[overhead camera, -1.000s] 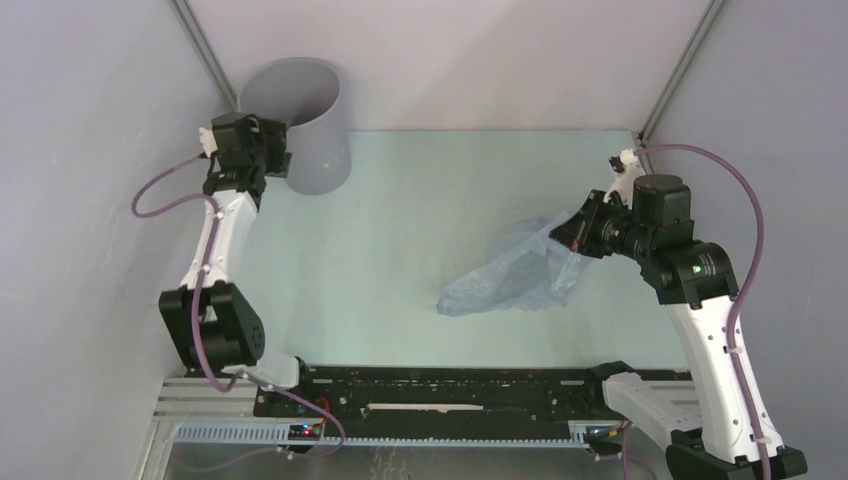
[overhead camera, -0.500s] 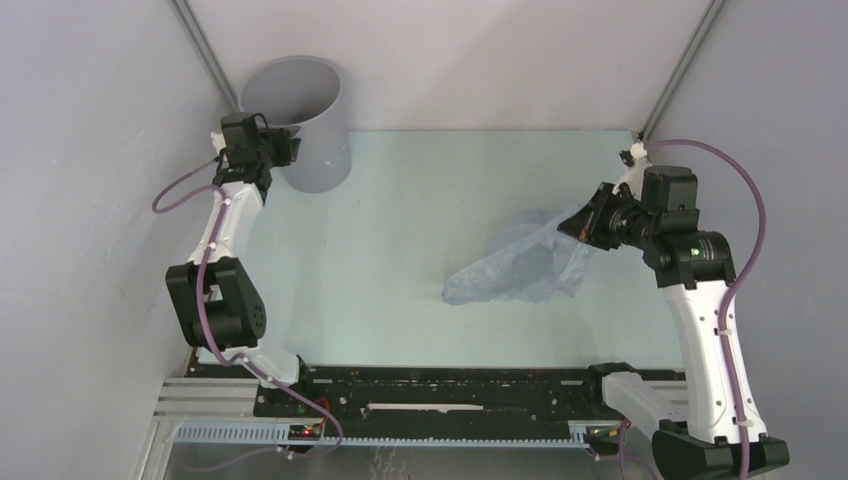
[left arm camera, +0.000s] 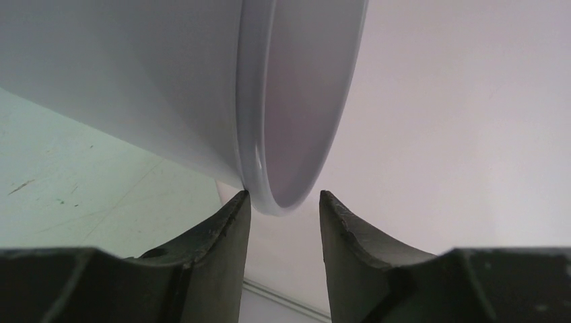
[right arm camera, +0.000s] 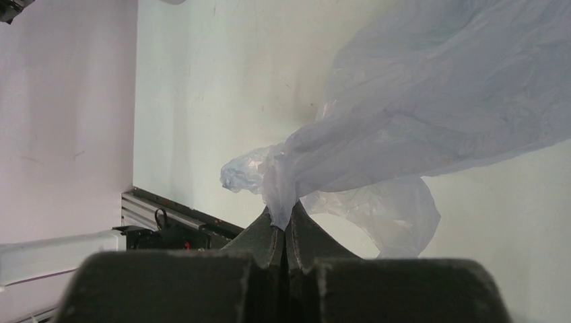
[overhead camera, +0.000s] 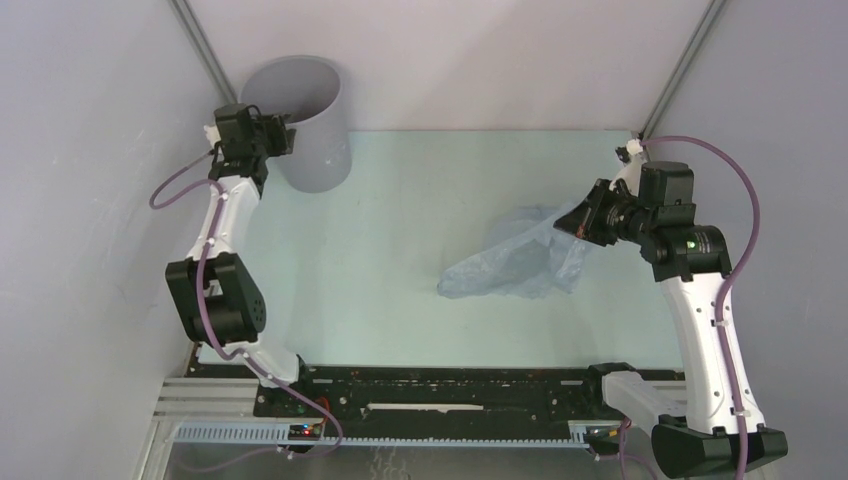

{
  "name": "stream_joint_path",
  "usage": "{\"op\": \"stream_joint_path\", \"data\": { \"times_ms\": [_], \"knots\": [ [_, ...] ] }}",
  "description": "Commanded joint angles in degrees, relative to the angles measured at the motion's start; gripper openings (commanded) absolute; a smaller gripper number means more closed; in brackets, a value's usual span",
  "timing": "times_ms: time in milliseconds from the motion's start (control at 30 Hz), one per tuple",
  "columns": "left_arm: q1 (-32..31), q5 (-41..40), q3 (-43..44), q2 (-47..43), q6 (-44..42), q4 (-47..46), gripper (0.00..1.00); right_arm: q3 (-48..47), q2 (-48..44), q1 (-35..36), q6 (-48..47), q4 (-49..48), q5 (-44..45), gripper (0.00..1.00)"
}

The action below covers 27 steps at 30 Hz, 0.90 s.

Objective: Put the trash bags into the trash bin

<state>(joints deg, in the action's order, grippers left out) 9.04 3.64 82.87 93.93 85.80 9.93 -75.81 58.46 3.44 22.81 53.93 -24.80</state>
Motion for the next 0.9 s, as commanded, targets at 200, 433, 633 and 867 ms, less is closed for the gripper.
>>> {"op": "stream_joint_path", "data": {
  "times_ms": [200,433,633,867],
  "knots": [
    [0.62,-0.72,6.81,2.93,1.58,2.47,0.47,-2.07,-1.57,-0.49,-0.01,-1.46,0.45,0.0],
    [1.11,-0.42,7.71,5.07,1.65,2.39,0.52,-2.06,-1.62,-0.45,0.46,-1.97,0.93,0.0],
    [1.07,-0.06,9.99,7.17,1.97,3.17,0.51,-1.77,-1.42,-0.45,1.15,-2.92,0.89,0.0],
    [1.16,-0.2,10.87,7.14,0.12,3.5,0.31,-1.54,-1.78,-0.45,1.54,-3.26,0.83,0.0]
  ]
}}
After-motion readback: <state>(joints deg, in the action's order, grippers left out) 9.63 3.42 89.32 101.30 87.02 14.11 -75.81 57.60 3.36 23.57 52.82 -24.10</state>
